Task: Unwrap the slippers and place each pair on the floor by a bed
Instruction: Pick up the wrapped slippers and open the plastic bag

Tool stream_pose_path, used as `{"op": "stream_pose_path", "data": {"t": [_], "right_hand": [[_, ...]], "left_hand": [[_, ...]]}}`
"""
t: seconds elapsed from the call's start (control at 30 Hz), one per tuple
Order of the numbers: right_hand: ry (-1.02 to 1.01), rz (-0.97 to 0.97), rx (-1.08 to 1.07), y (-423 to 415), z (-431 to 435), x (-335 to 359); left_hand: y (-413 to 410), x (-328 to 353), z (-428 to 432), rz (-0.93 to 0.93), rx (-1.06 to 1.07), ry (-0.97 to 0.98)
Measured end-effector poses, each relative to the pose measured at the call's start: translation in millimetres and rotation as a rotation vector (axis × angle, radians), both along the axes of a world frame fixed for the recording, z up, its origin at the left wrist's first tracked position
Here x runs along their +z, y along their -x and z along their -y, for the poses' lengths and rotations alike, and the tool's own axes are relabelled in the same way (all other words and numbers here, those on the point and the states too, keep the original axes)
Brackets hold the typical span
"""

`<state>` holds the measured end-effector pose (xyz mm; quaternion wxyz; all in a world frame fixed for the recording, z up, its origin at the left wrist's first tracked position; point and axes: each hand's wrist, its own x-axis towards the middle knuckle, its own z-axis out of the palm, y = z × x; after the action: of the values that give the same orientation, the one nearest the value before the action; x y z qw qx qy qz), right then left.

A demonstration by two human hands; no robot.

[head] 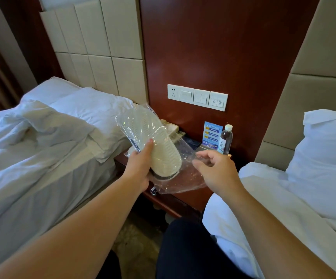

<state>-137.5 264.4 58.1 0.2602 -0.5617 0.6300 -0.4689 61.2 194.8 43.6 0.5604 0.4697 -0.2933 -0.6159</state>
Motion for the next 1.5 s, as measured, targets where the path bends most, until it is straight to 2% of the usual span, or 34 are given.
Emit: {"op": "stream_pose_path", "data": {"t": [0.03,0.17,0.23,0.3,0.33,0.43,0.47,0.57,0.73,0.87,0.97,1.03,1.1,1.23,1.33,1.5], "right_hand": [[0.075,-0.083,-0.005,-1.1,-2.3,-0.5],[0.189,-0.137,-0.091,-3.1,-9.8,-1.0],[0.33,-0.323,-0.145,-8.6,-16.2,-0.7],[0.457,-0.423,-0.086,-19.6,-22.6,-2.7],[0.41,-0.41,-0.018,-25.9,-25.0,-2.7],[-0.038,-0.42,0.138,-40.9,-22.9,-9.1],[-0.125,-0.438,0.152,-43.7,-21.3,-13.4],[-0.087,-0.327,0.072,-47.2,-20.6,-22.3],[-0.047,0.118,0.146,-55.7,-19.1,-24.2],[0.036,0.227,0.184,-66.1,-19.4,-28.2],[-0.035,0.399,0.164,-72.9,-18.7,-29.8],[-0.11,0.625,0.233,-73.4,-13.1,-32.5],[-0.183,0.744,0.33,-73.3,-10.7,-33.8],[-0.241,0.779,0.404,-66.3,-11.1,-35.0],[-0.298,0.84,0.476,-53.9,-13.5,-33.9],[-0.367,0.748,0.5,-49.4,-18.0,-30.9]], "left_hand": [[-1.7,-0.1,-0.8,-0.012,-0.002,0.015],[-9.9,-1.5,-0.6,-0.02,0.012,0.012],[-13.6,-2.3,-0.7,-0.017,0.04,-0.006],[-16.4,-3.3,-2.1,-0.018,0.049,-0.001],[-16.9,-3.5,-3.1,-0.026,0.049,0.01],[-17.0,-2.6,-6.7,-0.06,0.051,0.047],[-16.7,-1.6,-8.0,-0.069,0.052,0.056],[-17.2,0.7,-11.2,-0.091,0.053,0.058],[-21.5,-3.8,-16.0,-0.09,0.028,0.084],[-23.7,-8.8,-20.3,-0.142,-0.017,0.094],[-25.1,-11.3,-23.9,-0.18,-0.085,0.098],[-26.4,-12.6,-26.9,-0.182,-0.142,0.102],[-25.9,-14.0,-30.5,-0.165,-0.167,0.086],[-29.9,-10.0,-29.3,-0.095,-0.124,0.059],[-48.0,1.9,-17.1,-0.155,-0.031,0.032],[-66.6,8.2,-12.0,-0.218,-0.011,0.03]]}}
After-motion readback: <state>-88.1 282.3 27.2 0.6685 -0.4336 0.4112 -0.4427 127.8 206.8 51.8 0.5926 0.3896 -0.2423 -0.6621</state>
